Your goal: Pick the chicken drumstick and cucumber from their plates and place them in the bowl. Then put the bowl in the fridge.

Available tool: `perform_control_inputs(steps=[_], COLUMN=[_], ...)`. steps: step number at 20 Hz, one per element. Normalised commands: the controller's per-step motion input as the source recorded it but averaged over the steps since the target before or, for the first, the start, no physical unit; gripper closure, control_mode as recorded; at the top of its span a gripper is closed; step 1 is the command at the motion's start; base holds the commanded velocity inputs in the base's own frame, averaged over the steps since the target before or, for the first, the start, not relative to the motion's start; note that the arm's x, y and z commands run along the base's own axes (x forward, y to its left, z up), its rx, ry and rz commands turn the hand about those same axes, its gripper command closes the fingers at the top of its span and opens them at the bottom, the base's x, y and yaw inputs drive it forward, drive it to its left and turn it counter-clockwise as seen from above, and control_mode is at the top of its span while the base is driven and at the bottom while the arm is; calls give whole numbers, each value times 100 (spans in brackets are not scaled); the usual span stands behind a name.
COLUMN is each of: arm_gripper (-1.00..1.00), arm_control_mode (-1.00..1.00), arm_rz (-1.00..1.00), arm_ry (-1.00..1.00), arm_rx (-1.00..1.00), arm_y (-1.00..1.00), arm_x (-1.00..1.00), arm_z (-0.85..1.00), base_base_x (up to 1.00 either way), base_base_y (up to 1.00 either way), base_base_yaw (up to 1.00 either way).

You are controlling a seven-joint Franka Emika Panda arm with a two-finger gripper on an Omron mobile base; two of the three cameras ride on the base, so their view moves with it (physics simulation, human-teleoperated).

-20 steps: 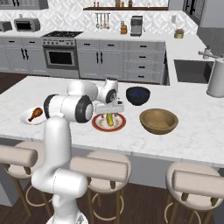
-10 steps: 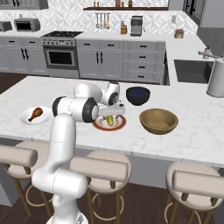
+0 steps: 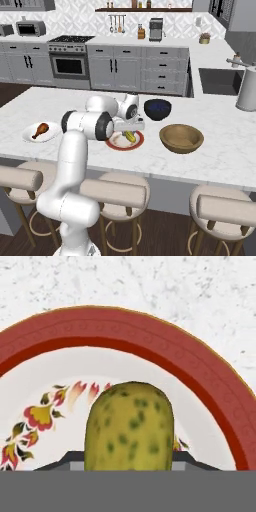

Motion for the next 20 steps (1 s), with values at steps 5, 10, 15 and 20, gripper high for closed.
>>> perform_control_inputs(steps=[5,10,15,20], arm_gripper=[100,100,100,100], arm_control_mode=[-100,-100,-100,-100], arm_rz=[0,1,0,0], arm_ry=[-13,-19,-20,-5], arm_rx=[0,-1,-7,-5], arm_y=[0,0,-16,-74], arm_x=[-85,-100,-81,-30], arm_z=[71,99,83,47], base_base_x=[0,0,0,0], base_base_y=[0,0,0,0], base_base_yaw=[0,0,0,0])
